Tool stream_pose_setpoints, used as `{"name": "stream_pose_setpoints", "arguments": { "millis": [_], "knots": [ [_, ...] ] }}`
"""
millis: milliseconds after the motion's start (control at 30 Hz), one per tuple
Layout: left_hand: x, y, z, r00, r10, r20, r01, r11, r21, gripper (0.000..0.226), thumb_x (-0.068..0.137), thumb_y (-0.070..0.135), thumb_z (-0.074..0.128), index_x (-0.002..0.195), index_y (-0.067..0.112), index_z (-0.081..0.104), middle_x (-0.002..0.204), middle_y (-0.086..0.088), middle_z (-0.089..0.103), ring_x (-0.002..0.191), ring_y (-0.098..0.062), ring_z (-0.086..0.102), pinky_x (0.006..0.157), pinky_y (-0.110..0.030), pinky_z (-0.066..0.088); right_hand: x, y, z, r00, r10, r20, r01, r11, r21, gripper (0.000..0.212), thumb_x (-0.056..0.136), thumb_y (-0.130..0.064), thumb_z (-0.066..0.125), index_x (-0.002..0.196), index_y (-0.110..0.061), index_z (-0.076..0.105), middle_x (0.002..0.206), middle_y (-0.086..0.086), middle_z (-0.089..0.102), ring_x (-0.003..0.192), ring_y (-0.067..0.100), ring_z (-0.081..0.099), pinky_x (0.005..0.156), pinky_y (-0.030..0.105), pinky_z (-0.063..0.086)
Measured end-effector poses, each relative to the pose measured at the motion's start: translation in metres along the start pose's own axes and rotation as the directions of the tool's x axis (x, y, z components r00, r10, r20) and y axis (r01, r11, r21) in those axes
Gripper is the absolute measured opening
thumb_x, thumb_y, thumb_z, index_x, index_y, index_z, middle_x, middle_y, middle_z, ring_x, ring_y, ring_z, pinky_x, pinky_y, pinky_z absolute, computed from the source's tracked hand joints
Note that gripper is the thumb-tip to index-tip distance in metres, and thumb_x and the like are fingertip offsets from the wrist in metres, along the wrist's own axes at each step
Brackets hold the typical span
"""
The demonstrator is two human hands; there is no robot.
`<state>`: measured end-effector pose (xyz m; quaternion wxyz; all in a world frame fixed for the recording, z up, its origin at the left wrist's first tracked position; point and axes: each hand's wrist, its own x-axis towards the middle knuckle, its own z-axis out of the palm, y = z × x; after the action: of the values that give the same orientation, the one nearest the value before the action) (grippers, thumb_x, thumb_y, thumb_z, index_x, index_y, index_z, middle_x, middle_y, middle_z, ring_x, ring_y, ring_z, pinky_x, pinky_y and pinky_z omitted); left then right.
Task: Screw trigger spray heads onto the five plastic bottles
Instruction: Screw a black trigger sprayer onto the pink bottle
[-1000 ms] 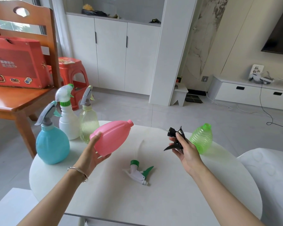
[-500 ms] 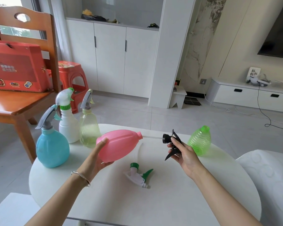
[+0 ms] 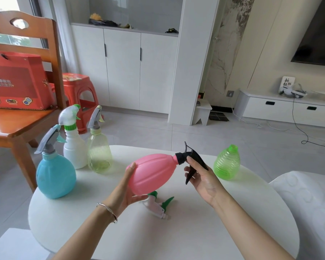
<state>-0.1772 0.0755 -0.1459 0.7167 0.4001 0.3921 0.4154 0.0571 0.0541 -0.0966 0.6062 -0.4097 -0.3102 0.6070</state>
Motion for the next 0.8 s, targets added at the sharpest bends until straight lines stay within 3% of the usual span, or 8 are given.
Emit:
{"name": "stream_pose_setpoints", "arguments": {
  "millis": [133,233,333,467,600,733,800],
  "knots": [
    [-0.001,-0.004,0.009,0.988,-0.135,0.081,0.13,0.99,0.056,0.083,0.062,0.08,0.052,0.119,0.019,0.055,0.084,-0.02,0.069,0.056,-0.027,0.065,0.048,-0.03,0.057,0.0,-0.001,0.002,0.998,-0.029,0.056,0.027,0.999,0.041,0.021,0.068,-0.024,0.072,0.089,-0.023,0.071,0.094,-0.005,0.075,0.088,0.006,0.07,0.07,0.021,0.054],
    [0.001,-0.007,0.014,0.976,-0.165,0.141,0.155,0.985,0.081,0.088,0.065,0.084,0.048,0.121,0.017,0.054,0.079,-0.018,0.068,0.05,-0.023,0.061,0.044,-0.027,0.054,-0.002,-0.002,0.005,0.992,-0.073,0.103,0.071,0.997,0.025,0.026,0.062,-0.021,0.077,0.087,-0.02,0.07,0.101,0.001,0.074,0.095,0.011,0.07,0.071,0.023,0.056],
    [0.001,-0.008,0.016,0.981,-0.117,0.155,0.107,0.992,0.074,0.08,0.066,0.076,0.058,0.123,0.02,0.051,0.083,-0.013,0.071,0.062,-0.024,0.066,0.054,-0.029,0.058,-0.001,-0.004,0.003,0.992,-0.099,0.083,0.1,0.995,-0.008,0.032,0.062,-0.02,0.077,0.092,-0.018,0.067,0.101,0.001,0.073,0.096,0.012,0.069,0.072,0.023,0.056],
    [0.0,-0.007,0.011,0.986,0.037,0.165,-0.053,0.994,0.095,0.085,0.058,0.052,0.084,0.13,0.037,0.043,0.112,-0.002,0.072,0.1,-0.03,0.069,0.078,-0.031,0.058,0.0,-0.003,0.0,0.996,-0.085,0.017,0.086,0.995,-0.056,0.031,0.06,-0.026,0.077,0.09,-0.018,0.07,0.09,-0.002,0.075,0.084,0.01,0.07,0.073,0.023,0.057],
    [-0.006,-0.003,0.012,0.984,0.004,0.178,-0.026,0.992,0.125,0.084,0.054,0.055,0.083,0.127,0.036,0.045,0.12,-0.011,0.065,0.098,-0.03,0.069,0.076,-0.032,0.058,0.001,-0.005,-0.004,0.992,-0.119,0.029,0.122,0.977,-0.174,0.038,0.06,-0.031,0.078,0.093,-0.015,0.067,0.089,-0.001,0.074,0.086,0.012,0.07,0.074,0.025,0.057],
    [-0.007,-0.008,0.012,0.976,0.073,0.204,-0.123,0.962,0.244,0.093,0.055,0.034,0.089,0.135,0.024,0.042,0.121,-0.008,0.067,0.104,-0.028,0.069,0.081,-0.03,0.056,0.002,-0.003,-0.004,0.993,-0.121,-0.006,0.117,0.97,-0.212,0.036,0.056,-0.036,0.079,0.086,-0.021,0.067,0.087,-0.002,0.074,0.084,0.012,0.07,0.072,0.026,0.056],
    [-0.009,-0.006,0.012,0.976,-0.004,0.218,-0.042,0.977,0.207,0.089,0.062,0.05,0.081,0.137,0.022,0.041,0.126,-0.016,0.063,0.103,-0.028,0.069,0.078,-0.033,0.058,0.001,0.002,-0.001,0.995,-0.098,-0.032,0.09,0.979,-0.185,0.037,0.054,-0.038,0.08,0.085,-0.022,0.068,0.084,-0.004,0.074,0.08,0.011,0.071,0.07,0.023,0.056]
  ]
}}
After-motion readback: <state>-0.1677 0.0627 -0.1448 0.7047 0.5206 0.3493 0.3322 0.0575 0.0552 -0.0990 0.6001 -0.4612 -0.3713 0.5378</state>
